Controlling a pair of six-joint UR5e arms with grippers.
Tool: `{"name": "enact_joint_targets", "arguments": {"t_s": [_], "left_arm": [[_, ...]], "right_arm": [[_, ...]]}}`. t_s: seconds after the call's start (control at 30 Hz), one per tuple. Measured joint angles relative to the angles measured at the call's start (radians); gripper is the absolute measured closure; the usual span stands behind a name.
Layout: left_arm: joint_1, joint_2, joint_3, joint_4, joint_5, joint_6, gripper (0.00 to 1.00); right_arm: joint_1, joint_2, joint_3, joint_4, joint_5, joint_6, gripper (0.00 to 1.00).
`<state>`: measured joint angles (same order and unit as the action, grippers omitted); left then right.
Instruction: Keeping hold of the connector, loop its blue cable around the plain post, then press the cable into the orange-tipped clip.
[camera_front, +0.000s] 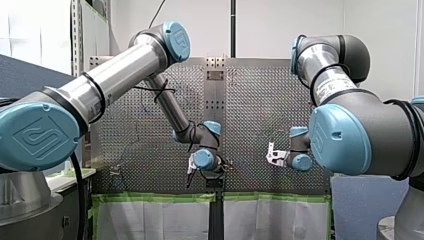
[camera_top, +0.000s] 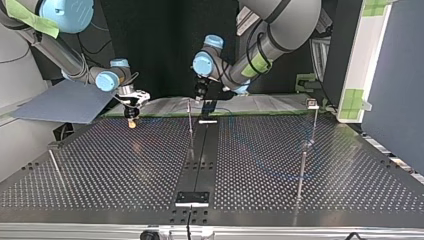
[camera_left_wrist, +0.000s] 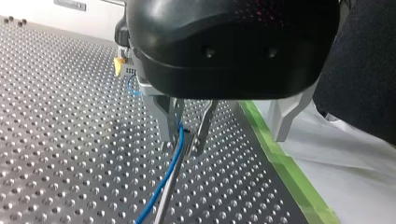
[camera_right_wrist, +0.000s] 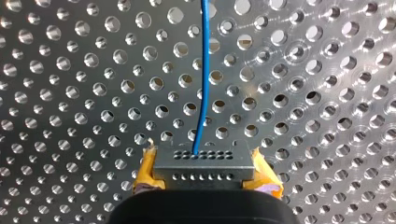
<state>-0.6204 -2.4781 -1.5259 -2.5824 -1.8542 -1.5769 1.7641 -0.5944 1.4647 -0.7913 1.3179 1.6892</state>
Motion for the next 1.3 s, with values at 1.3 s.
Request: {"name": "enact_joint_targets", "arguments": {"t_s": [1.3], "left_arm": [[-0.021, 0.016, -0.021, 0.013, -0.007, -0.043, 0.0]], "right_arm": [[0.0, 0.003, 0.0, -0.002, 0.0, 0.006, 1.0]]}}
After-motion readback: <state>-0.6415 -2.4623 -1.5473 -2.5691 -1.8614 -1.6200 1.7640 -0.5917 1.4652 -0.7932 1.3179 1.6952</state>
